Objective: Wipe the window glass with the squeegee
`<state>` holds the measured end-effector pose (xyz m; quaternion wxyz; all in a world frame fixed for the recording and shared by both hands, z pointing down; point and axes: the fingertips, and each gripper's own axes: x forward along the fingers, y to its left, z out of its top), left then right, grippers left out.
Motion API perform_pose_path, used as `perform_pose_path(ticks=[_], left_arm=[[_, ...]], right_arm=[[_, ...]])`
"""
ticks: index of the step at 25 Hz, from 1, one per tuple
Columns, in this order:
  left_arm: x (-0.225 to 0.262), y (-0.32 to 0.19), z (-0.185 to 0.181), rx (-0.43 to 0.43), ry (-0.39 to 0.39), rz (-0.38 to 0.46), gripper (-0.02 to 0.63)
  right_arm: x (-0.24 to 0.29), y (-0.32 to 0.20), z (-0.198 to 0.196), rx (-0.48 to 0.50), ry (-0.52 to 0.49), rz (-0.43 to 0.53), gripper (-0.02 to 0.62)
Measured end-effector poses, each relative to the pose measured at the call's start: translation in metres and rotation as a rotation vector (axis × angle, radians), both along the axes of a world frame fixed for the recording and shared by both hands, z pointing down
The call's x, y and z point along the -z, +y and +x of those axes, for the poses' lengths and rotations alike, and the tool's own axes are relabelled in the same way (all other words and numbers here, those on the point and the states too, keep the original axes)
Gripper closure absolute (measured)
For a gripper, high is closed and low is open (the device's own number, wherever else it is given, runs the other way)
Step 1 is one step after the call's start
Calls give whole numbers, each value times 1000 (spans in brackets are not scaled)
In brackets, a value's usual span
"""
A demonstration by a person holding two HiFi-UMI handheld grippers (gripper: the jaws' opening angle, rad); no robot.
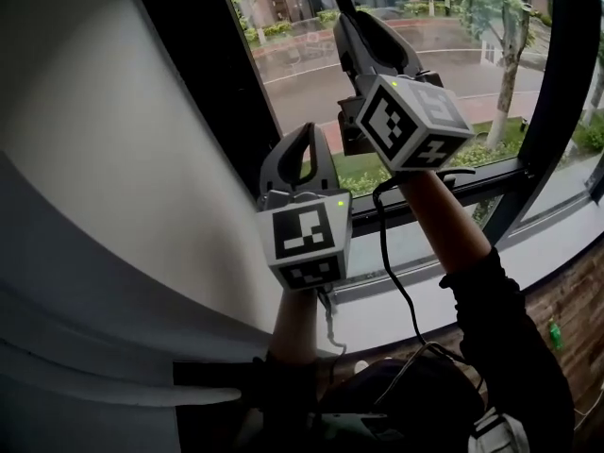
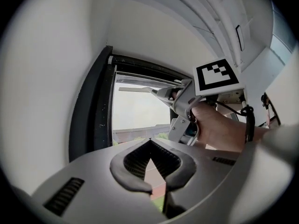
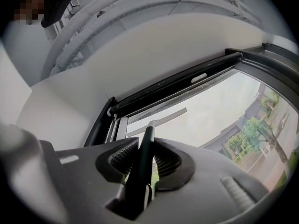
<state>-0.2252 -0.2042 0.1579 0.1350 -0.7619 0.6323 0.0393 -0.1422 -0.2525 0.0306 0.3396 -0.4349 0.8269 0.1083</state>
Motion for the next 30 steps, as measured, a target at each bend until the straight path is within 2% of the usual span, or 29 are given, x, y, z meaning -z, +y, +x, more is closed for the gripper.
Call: perform_pose_path(ticks=[18,30], left_arm=[[-32,-7,-11,32,7,-54,604],[-53,-9,-16,21,19,-108,604]], right_arm=[[-42,-3,2,6,24,-32,499],[-81,-1,0,7,44,-67,499]])
